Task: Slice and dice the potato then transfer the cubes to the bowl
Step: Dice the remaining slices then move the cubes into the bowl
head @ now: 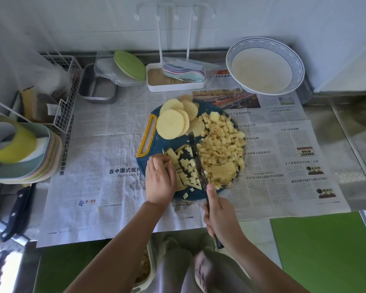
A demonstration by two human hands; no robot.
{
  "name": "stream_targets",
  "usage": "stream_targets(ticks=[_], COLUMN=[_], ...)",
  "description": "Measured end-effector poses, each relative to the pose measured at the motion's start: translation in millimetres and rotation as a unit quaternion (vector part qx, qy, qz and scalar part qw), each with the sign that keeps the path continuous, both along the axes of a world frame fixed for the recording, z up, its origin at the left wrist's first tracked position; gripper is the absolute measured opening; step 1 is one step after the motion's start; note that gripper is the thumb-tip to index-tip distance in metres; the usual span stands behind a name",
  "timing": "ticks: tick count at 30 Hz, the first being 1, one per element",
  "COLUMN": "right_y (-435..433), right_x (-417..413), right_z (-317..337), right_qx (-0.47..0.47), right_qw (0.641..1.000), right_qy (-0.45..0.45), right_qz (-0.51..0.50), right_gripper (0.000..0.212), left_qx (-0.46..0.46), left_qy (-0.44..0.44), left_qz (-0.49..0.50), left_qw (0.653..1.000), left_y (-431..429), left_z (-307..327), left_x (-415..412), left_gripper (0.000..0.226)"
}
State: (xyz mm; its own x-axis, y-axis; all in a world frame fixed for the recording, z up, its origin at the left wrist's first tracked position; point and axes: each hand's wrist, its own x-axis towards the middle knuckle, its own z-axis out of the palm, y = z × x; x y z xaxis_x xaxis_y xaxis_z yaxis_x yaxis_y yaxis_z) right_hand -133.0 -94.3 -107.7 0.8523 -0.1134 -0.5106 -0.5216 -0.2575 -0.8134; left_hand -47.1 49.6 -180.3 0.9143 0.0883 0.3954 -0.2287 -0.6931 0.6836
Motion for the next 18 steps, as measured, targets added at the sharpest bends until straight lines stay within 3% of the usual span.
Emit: stream_targets(ticks=[4,9,18], right_y=[6,10,7], right_x=[-6,-3,21], right_z=[-8,-21,-16], right_qx=[-0.003,-0.129,-0.187], right_qw=[1.0,0.988,0.974], right_qy=[-0.004,-0.039,0.002], right_qz=[0.015,0.073,0.125], right_gripper=[0.063,0.061,0.059], left_qx=[0.0,0.006,-0.022], left_qy=[-0.001,-0.004,0.0], left_qz=[0.003,0.007,0.078], left_qw=[1.0,1.0,0.997], left_y=[0,-1,-20], left_z=[1,-1,0], left_x=[0,1,2], left_gripper=[0.014,0.016,0.013])
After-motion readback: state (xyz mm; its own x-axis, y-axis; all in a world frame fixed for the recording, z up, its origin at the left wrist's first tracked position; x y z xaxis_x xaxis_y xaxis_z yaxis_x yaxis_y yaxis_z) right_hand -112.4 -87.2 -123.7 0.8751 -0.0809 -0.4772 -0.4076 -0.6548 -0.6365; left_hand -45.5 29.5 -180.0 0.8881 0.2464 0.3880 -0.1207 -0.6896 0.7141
